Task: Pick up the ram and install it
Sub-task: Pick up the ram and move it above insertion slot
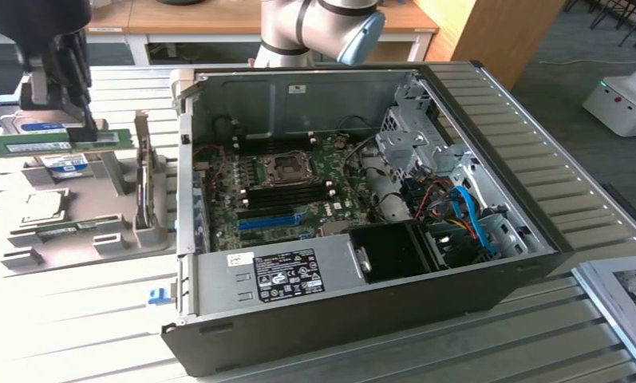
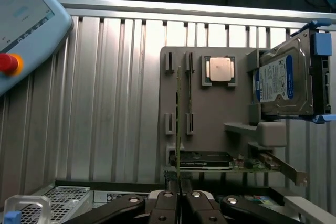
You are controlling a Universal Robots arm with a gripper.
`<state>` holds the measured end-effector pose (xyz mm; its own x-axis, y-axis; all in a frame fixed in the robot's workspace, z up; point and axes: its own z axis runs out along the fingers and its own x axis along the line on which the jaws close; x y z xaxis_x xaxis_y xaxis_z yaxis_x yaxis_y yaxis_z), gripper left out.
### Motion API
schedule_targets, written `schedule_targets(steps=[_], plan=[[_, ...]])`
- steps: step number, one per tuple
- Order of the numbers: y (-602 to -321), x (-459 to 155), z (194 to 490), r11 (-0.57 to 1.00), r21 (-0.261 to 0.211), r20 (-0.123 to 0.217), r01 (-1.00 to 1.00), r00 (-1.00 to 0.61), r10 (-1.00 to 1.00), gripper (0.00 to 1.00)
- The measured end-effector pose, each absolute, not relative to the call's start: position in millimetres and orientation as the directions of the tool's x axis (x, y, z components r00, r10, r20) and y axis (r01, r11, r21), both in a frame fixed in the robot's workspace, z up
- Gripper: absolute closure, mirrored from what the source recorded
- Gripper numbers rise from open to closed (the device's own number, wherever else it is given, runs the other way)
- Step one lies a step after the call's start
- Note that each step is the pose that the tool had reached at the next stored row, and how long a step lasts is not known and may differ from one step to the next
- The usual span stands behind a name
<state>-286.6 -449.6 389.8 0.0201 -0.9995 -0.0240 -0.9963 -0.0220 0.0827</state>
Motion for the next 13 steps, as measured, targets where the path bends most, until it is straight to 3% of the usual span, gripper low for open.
schedule_targets(steps=[13], plan=[[-449.6,-278.2,389.8,-0.022,0.087,-0.024,-0.996,0.02,-1.0,0.88]])
